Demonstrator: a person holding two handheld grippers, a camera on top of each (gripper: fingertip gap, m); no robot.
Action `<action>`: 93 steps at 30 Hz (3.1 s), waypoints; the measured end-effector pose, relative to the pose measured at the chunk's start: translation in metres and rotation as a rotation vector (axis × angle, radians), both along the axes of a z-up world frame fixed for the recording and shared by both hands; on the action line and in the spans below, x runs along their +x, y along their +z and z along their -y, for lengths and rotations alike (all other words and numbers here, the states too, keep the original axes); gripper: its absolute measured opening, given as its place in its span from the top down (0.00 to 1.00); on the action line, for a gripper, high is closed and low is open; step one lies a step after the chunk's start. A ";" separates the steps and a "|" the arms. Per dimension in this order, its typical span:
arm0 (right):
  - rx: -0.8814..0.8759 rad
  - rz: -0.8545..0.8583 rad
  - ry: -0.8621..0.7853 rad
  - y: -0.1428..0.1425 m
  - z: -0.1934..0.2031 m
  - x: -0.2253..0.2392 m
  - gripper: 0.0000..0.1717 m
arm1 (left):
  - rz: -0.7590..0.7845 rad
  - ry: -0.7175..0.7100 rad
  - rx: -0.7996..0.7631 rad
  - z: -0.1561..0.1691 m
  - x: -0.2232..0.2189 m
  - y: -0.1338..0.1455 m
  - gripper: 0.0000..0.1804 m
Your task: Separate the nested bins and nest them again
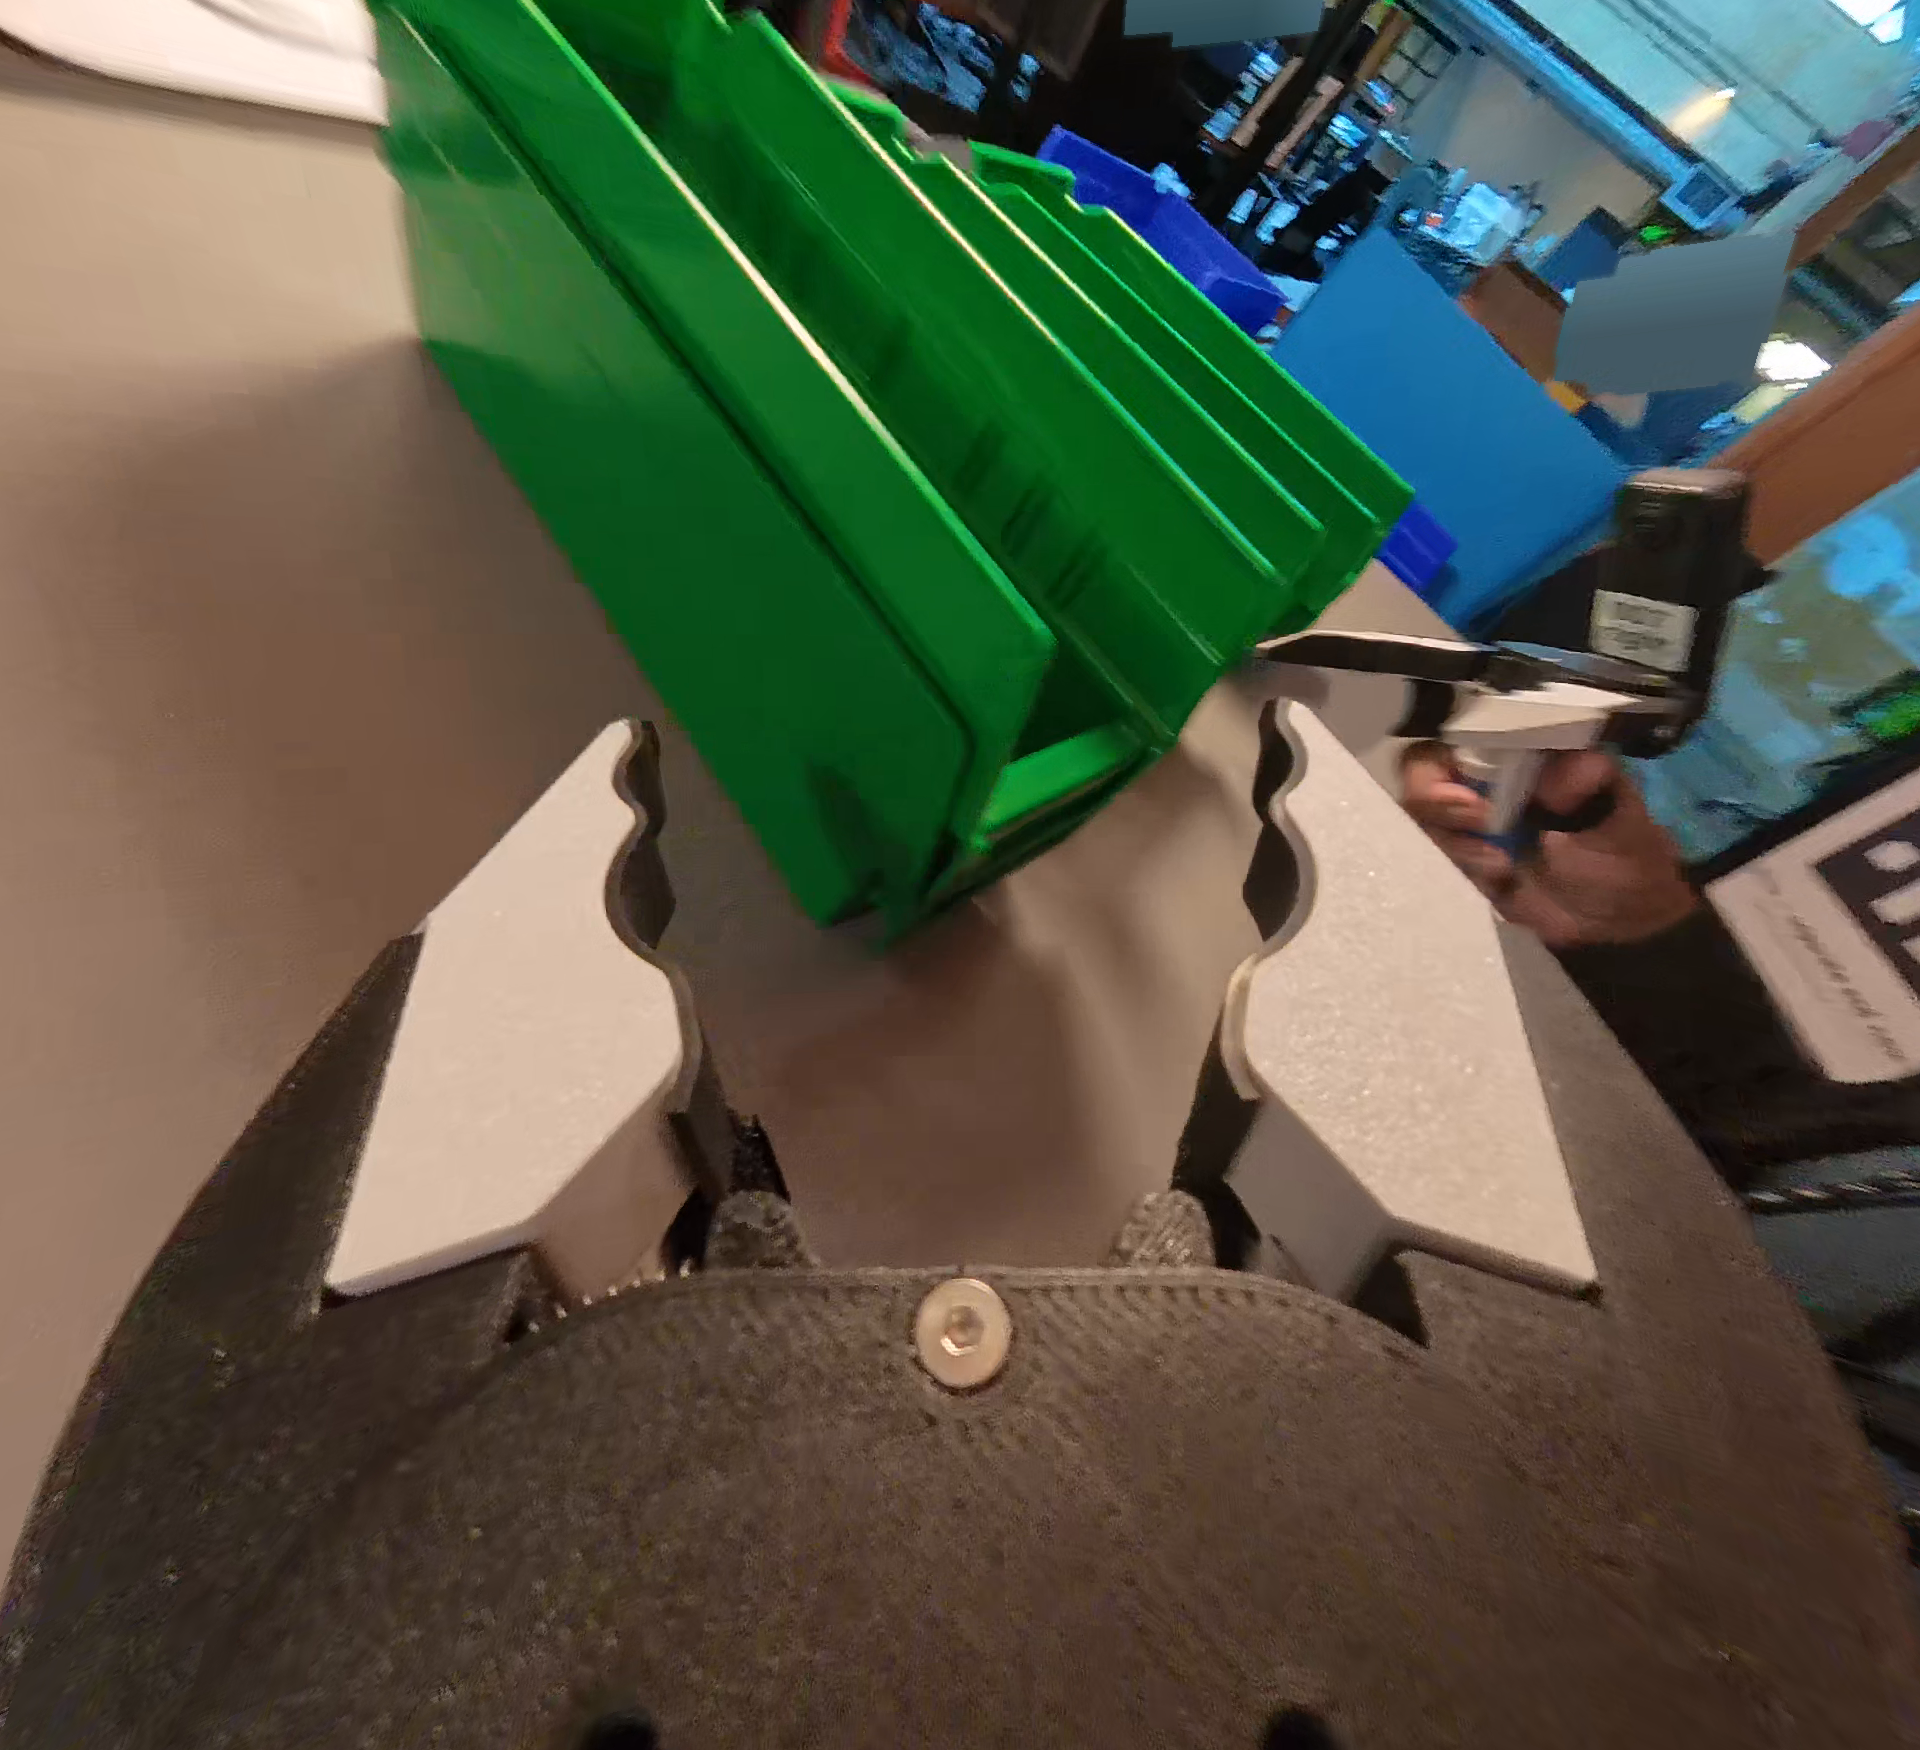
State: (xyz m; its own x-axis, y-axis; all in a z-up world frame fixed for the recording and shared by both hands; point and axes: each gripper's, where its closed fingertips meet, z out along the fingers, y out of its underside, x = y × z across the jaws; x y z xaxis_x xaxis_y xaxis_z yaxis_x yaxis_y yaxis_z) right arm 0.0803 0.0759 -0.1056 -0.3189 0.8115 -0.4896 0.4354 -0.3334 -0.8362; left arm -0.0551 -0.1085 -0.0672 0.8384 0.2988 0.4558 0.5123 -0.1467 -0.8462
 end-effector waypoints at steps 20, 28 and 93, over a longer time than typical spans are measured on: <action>0.479 0.494 -0.151 0.021 -0.042 -0.148 0.11 | -0.371 0.208 -0.155 -0.008 -0.166 -0.039 0.40; 0.386 0.704 -0.094 -0.006 -0.045 -0.171 0.09 | -0.342 0.215 -0.170 -0.013 -0.165 -0.043 0.41; 0.106 0.544 0.016 0.140 0.066 -0.196 0.31 | -0.158 0.141 -0.133 -0.007 -0.152 -0.053 0.46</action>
